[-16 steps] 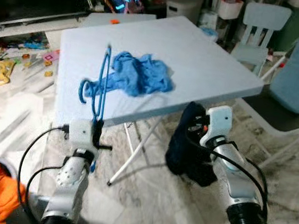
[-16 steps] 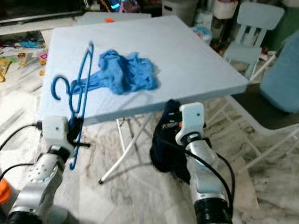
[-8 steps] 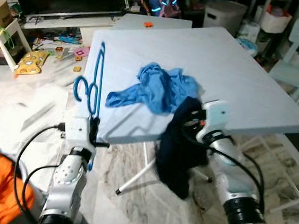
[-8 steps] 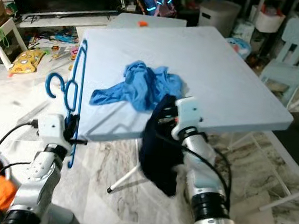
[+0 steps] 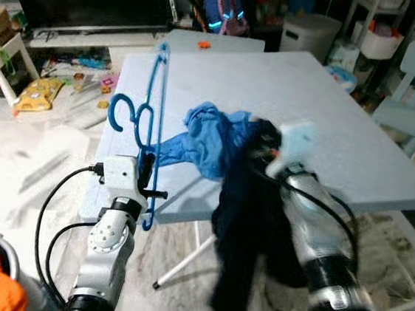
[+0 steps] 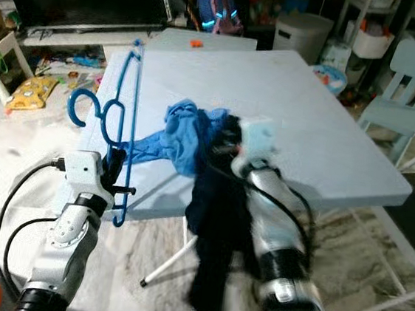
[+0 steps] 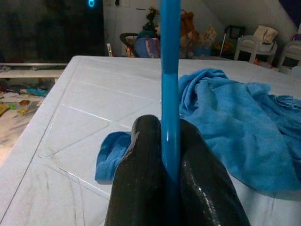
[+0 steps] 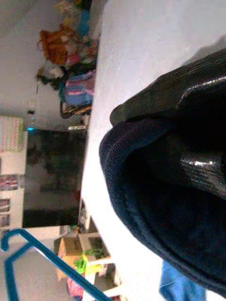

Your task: Hang hanger

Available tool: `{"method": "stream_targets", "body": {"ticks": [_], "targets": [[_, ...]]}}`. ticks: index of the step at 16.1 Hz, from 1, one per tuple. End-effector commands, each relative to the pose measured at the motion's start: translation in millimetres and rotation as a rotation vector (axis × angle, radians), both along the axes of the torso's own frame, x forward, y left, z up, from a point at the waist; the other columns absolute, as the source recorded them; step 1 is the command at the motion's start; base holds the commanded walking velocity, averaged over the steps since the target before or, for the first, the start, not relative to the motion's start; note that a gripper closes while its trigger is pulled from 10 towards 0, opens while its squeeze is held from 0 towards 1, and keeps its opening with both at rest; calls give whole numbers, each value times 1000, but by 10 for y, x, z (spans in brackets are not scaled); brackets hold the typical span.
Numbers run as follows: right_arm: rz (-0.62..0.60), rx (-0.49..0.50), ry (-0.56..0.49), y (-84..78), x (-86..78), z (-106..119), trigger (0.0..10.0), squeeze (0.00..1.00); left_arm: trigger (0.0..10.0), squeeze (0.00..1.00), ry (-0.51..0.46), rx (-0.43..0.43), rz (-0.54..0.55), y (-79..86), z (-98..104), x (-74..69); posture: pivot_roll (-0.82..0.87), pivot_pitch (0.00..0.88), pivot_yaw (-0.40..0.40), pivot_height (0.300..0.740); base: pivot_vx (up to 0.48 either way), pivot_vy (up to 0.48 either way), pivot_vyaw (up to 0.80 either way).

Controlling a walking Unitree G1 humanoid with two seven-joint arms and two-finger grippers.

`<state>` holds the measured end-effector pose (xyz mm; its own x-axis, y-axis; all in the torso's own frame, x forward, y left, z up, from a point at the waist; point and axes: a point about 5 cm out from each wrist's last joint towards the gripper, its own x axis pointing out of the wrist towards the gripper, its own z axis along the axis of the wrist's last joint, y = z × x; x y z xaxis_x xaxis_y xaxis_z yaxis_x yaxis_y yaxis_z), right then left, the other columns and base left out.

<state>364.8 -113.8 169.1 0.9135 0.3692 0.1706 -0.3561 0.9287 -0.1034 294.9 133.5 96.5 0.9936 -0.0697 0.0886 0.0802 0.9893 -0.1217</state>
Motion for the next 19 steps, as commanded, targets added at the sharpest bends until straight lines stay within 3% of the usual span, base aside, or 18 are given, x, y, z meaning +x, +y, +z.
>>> {"method": "stream_targets", "body": {"ticks": [1, 4, 5, 9, 10, 12, 13, 15, 17, 19], "targets": [[3, 23, -68, 18, 75, 224, 10000, 0, 10000, 0, 71, 10, 46, 71, -126, -23, -67, 0, 28, 740, 0, 0, 0], [33, 72, -88, 217, 270, 561, 10000, 0, 10000, 0, 80, 6, 63, 58, -143, -49, -53, 0, 8, 740, 0, 0, 0], [55, 104, -90, 335, 364, 773, 10000, 0, 10000, 0, 78, 0, 66, 45, -145, -65, -41, 0, -7, 740, 0, 0, 0], [83, 191, -109, 524, 469, 1259, 10000, 0, 10000, 0, 73, -12, 70, 41, -147, -110, -12, 0, -35, 740, 0, 0, 0], [60, 265, -142, 525, 496, 1561, 10000, 0, 10000, 0, 73, -16, 72, 40, -148, -128, -2, 0, -45, 740, 0, 0, 0], [-6, 386, -172, 407, 515, 1883, 10000, 0, 10000, 0, 71, -17, 82, 39, -150, -143, 15, 0, -62, 740, 0, 0, 0], [-67, 422, -236, 278, 497, 2152, 10000, 0, 10000, 0, 67, -19, 95, 48, -142, -157, 36, 0, -80, 740, 0, 0, 0], [-151, 515, -289, 39, 467, 2413, 10000, 0, 10000, 0, 61, -18, 123, 72, -133, -185, 54, 0, -99, 740, 0, 0, 0], [-210, 496, -303, -102, 476, 2405, 10000, 0, 10000, 0, 63, -15, 140, 81, -143, -230, 69, 0, -113, 740, 0, 0, 0], [-260, 425, -256, -158, 536, 2158, 10000, 0, 10000, 0, 66, -16, 146, 85, -157, -262, 68, 0, -114, 740, 0, 0, 0]]}}
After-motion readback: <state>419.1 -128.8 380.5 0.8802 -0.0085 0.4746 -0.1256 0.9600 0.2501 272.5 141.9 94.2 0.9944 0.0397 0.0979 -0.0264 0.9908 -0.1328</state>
